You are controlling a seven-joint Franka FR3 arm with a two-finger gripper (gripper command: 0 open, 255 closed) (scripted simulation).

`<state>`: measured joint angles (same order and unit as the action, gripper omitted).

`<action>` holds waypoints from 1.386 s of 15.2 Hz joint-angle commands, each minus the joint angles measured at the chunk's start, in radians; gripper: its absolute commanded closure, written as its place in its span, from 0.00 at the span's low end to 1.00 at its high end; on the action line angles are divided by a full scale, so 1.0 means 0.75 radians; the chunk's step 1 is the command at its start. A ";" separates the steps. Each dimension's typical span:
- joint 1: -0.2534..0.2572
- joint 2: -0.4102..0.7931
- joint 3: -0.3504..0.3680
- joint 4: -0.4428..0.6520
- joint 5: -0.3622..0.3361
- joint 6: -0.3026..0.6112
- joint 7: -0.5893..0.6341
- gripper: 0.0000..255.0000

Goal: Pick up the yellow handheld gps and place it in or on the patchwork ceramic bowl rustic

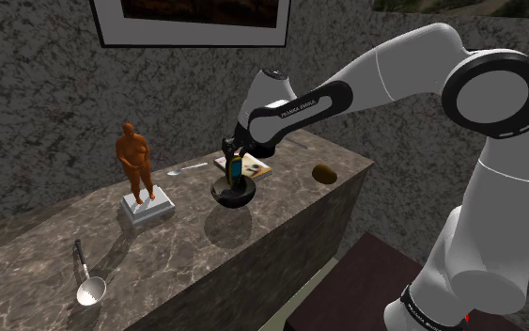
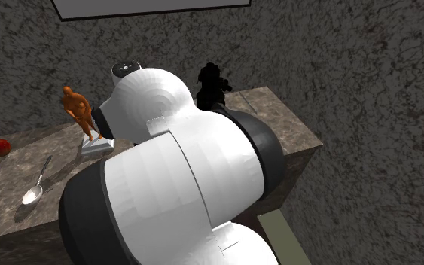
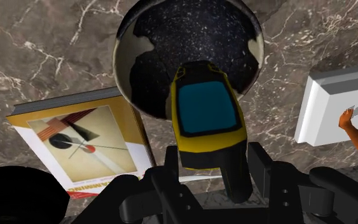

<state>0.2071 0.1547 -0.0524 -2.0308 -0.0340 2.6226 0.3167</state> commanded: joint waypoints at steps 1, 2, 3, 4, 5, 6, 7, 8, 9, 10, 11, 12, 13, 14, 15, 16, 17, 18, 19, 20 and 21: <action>0.000 0.000 0.000 0.000 0.000 0.001 0.000 1.00; 0.000 0.000 0.000 0.000 0.000 0.001 0.000 1.00; 0.000 0.000 0.000 0.000 0.000 0.001 0.000 1.00; 0.000 0.000 0.000 0.000 0.000 0.001 0.000 0.00; 0.000 0.000 0.000 0.000 0.000 0.001 0.000 0.00; 0.000 0.000 0.000 0.000 0.000 0.001 0.000 0.00; 0.000 0.000 0.000 0.000 0.000 0.001 0.000 0.00; 0.000 0.000 0.000 0.000 0.000 0.001 0.000 0.00; 0.000 0.000 0.000 0.000 0.000 0.001 0.000 0.00; 0.001 -0.040 0.000 -0.010 -0.003 -0.029 0.002 0.00; 0.003 -0.079 0.000 -0.017 -0.005 -0.060 0.003 0.00; 0.004 -0.117 0.000 -0.023 -0.008 -0.092 0.005 0.00; 0.005 -0.146 0.000 -0.027 -0.009 -0.118 0.006 0.00; 0.005 -0.146 0.000 -0.027 -0.009 -0.118 0.006 0.00; 0.005 -0.146 0.000 -0.027 -0.009 -0.118 0.006 0.00; 0.005 -0.146 0.000 -0.027 -0.009 -0.118 0.006 0.00; 0.005 -0.146 0.000 -0.027 -0.009 -0.118 0.006 0.00; 0.005 -0.146 0.000 -0.027 -0.009 -0.118 0.006 0.00; 0.005 -0.146 0.000 -0.027 -0.009 -0.118 0.006 0.00; 0.005 -0.146 0.000 -0.027 -0.009 -0.118 0.006 0.00; 0.005 -0.146 0.000 -0.027 -0.009 -0.118 0.006 0.00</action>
